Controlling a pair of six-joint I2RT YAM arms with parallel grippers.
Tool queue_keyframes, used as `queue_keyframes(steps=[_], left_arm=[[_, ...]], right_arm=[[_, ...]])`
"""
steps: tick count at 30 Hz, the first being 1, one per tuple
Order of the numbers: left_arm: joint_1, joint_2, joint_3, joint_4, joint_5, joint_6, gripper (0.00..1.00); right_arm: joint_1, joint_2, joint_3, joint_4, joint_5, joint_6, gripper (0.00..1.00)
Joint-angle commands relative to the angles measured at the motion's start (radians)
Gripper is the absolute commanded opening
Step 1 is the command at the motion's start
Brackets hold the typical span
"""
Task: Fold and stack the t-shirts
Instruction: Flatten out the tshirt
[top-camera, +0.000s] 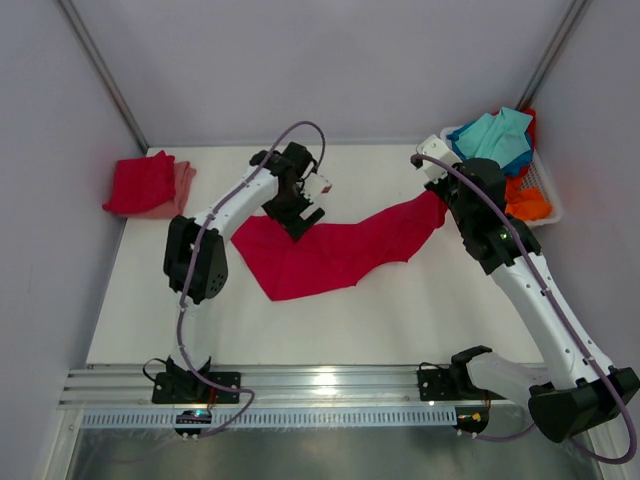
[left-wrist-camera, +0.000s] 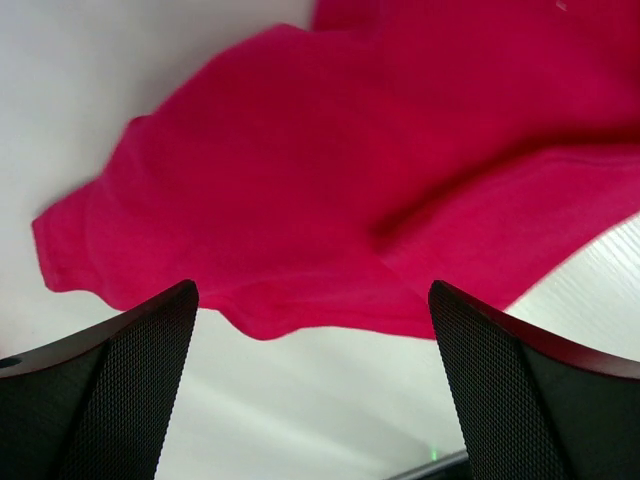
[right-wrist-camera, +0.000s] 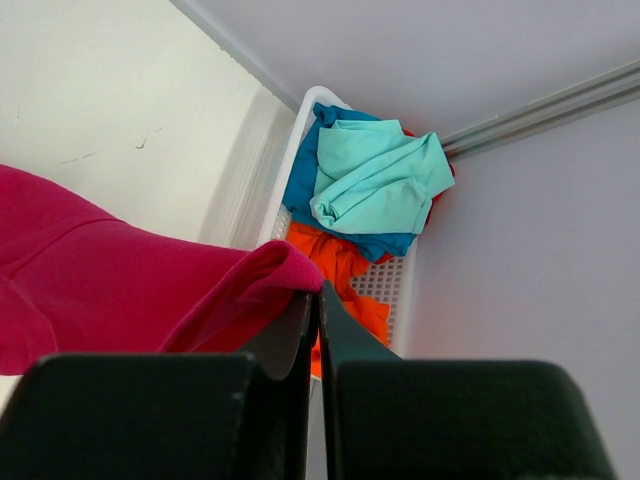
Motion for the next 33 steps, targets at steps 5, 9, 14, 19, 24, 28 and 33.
queue_keyframes(steps=[5,9,14,19,24,28,33], left_arm=[[0.146,-0.014,-0.036,0.154,0.269,-0.093,0.99],[0.187,-0.037,-0.101,0.138,0.438,-0.036,0.96],[0.224,-0.074,-0.202,0.129,0.681,0.001,0.98],[0.224,-0.088,-0.300,0.173,0.716,0.025,0.98],[0.222,-0.070,-0.305,0.184,0.735,0.027,0.98],[0.224,-0.062,-0.284,0.199,0.720,0.025,0.98],[0.224,-0.062,-0.230,0.198,0.712,0.013,0.98]], right_arm=[[0.002,-0.027,0.030,0.052,0.014,0.041,0.03],[0.000,-0.026,0.023,0.055,0.008,0.070,0.03],[0.002,-0.024,0.009,0.058,-0.012,0.116,0.03],[0.000,-0.033,-0.022,0.064,-0.038,0.173,0.03],[0.000,-0.045,-0.043,0.070,-0.061,0.216,0.03],[0.000,-0.049,-0.049,0.069,-0.063,0.216,0.03],[0.000,-0.050,-0.057,0.067,-0.066,0.215,0.03]])
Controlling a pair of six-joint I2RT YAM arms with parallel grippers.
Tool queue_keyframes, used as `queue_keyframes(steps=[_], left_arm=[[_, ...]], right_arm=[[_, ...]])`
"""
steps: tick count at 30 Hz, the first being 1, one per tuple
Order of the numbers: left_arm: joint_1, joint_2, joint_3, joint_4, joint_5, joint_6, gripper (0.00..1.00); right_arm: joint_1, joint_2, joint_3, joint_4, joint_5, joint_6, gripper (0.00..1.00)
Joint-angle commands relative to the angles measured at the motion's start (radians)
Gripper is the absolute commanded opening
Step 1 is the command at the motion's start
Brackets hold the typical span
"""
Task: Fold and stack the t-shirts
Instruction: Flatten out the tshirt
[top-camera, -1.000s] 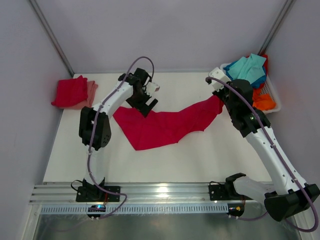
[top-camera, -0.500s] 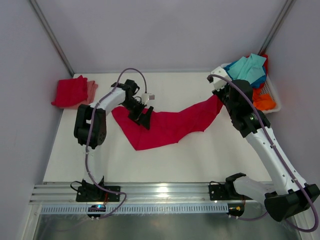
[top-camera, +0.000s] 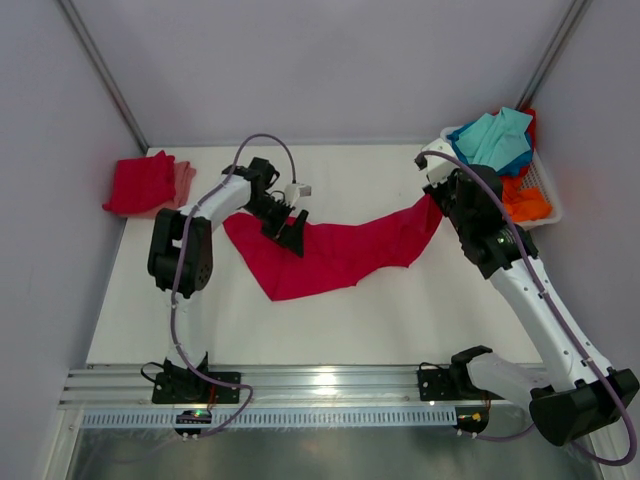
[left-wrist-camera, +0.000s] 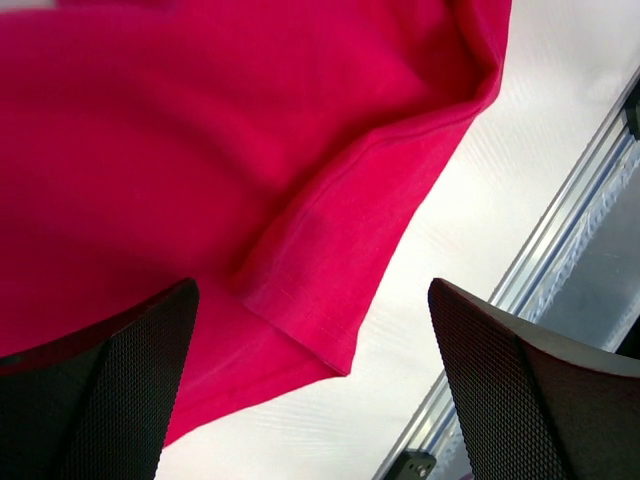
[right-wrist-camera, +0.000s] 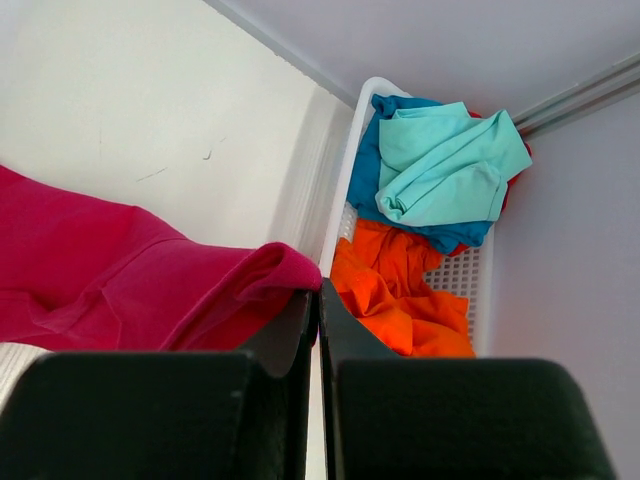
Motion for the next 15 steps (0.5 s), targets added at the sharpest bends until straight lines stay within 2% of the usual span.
queue_keyframes(steps=[1,9,15], left_arm=[[0.007,-0.044,0.075,0.028,0.032,0.004,0.98],[0.007,-0.011,0.072,0.032,0.076,-0.008,0.92],[0.007,-0.008,0.070,0.016,0.055,0.011,0.91]], right_arm=[[0.000,-0.031,0.002,0.057,-0.015,0.023,0.03],[-0.001,-0.036,0.002,0.055,-0.016,0.021,0.03],[0.000,-0.045,0.006,0.049,-0.018,0.026,0.03]])
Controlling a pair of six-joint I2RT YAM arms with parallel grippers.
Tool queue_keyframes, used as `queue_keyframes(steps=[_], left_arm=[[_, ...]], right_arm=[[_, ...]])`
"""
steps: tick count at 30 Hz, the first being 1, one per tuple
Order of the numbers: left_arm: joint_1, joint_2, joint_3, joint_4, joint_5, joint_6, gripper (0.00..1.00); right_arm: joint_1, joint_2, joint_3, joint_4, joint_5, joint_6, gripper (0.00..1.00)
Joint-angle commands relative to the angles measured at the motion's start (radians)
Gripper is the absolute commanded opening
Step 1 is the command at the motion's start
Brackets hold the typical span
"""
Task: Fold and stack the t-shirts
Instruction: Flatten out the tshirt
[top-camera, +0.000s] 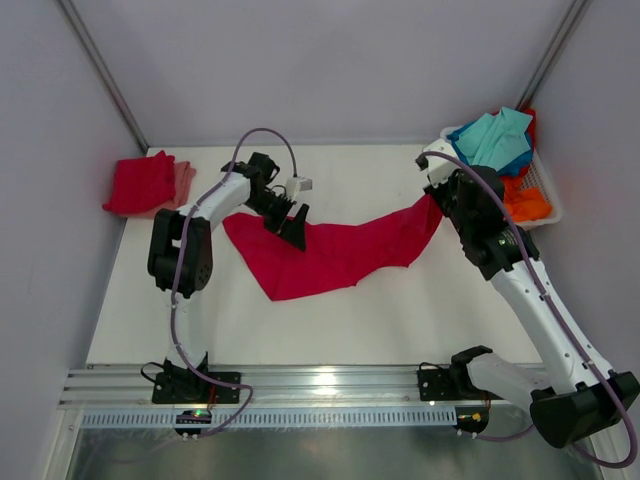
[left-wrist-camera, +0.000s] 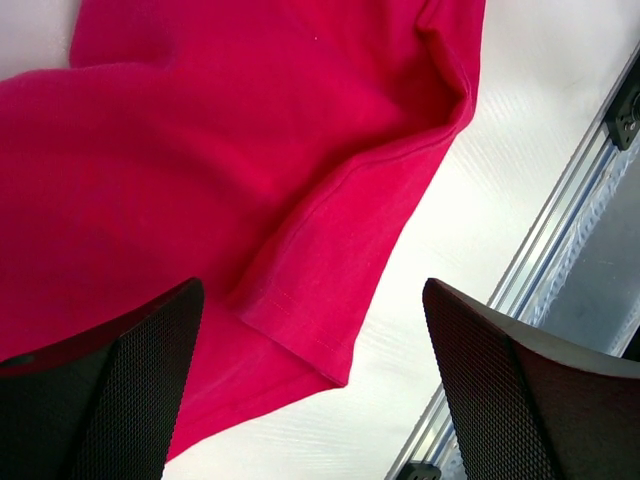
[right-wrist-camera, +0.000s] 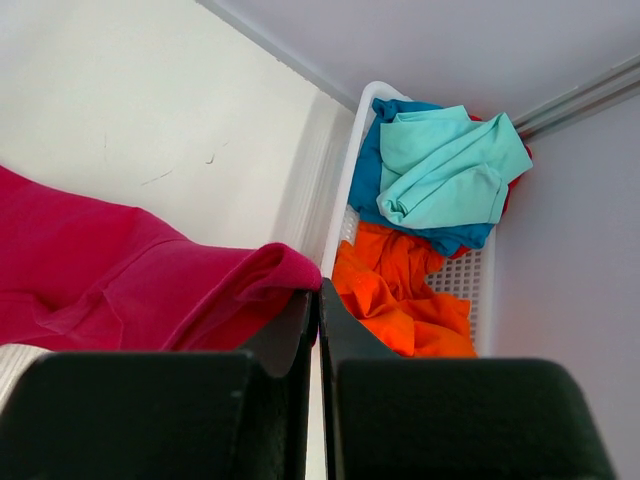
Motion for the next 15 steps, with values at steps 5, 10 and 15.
queue_keyframes(steps=[5,10,15], left_arm=[[0.007,-0.004,-0.004,0.004,-0.023,0.038,0.91],[0.007,0.011,-0.035,0.029,-0.046,0.041,0.92],[0.007,0.025,-0.043,0.035,-0.035,0.042,0.91]], right_arm=[[0.000,-0.038,0.004,0.049,-0.011,0.028,0.03],[0.000,-0.041,-0.003,0.049,-0.014,0.032,0.03],[0.000,-0.041,-0.003,0.049,-0.012,0.035,0.03]])
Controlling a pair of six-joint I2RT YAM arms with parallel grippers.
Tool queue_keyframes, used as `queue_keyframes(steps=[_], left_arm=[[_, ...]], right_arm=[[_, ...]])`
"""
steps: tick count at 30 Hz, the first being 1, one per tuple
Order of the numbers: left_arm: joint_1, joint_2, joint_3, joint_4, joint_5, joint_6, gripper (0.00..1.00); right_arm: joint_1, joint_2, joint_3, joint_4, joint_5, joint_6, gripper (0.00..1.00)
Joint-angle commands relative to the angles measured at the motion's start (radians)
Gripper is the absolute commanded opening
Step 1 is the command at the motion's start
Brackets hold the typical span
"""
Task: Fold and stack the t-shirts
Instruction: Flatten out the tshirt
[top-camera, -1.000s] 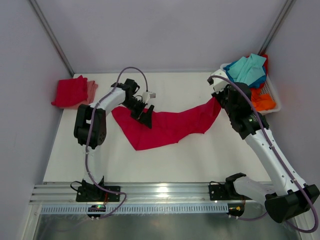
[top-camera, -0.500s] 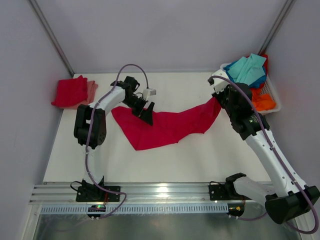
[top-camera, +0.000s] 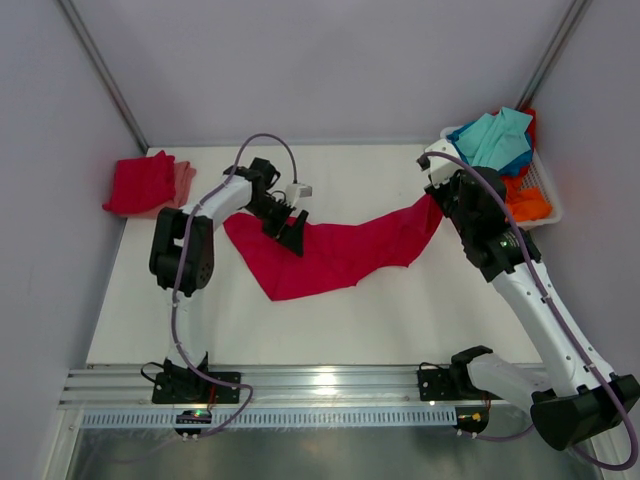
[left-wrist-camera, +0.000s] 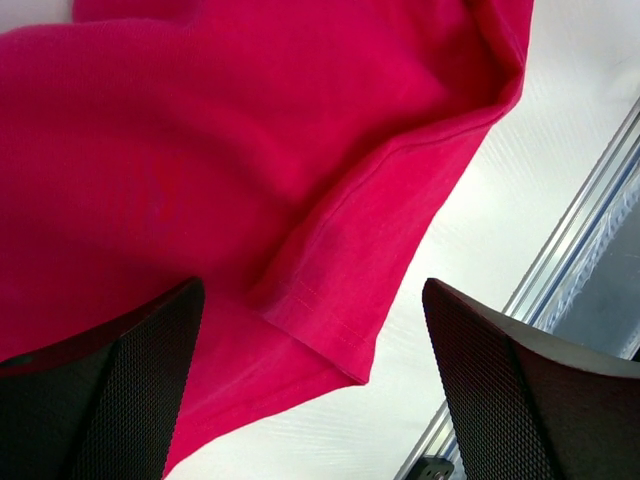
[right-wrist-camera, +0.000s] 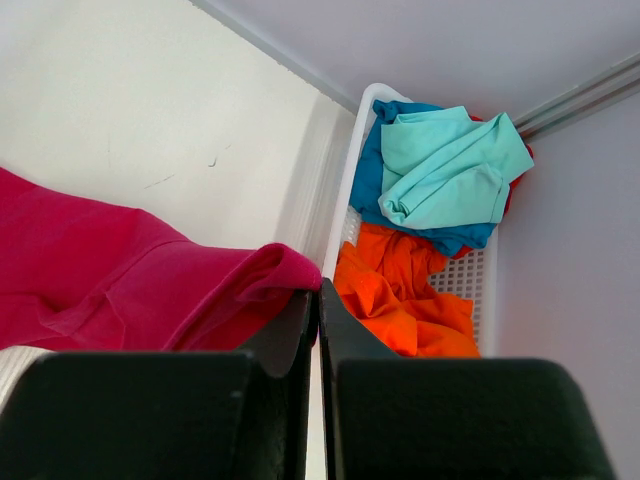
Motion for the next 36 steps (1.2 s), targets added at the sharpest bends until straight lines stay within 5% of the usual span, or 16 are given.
queue_keyframes(steps=[1,9,12,16,28,36], left_arm=[[0.007,0.015,-0.008,0.027,0.008,0.017,0.91],[0.007,0.029,-0.016,0.024,0.044,0.017,0.85],[0.007,0.041,-0.004,0.001,0.064,0.030,0.63],[0.007,0.057,0.026,-0.056,0.077,0.052,0.00],[0.013,-0.007,0.098,-0.095,-0.007,0.055,0.00],[0.047,-0.190,0.158,0.039,-0.285,-0.054,0.00]], right_arm=[[0.000,-0.026,-0.001,0.049,-0.009,0.020,0.03],[0.000,-0.023,-0.005,0.055,-0.010,0.022,0.03],[-0.001,-0.018,-0.006,0.058,-0.009,0.022,0.03],[0.000,-0.013,-0.003,0.062,-0.010,0.024,0.03],[0.002,-0.003,-0.003,0.075,0.003,0.034,0.03],[0.000,0.005,0.011,0.102,0.045,0.048,0.03]])
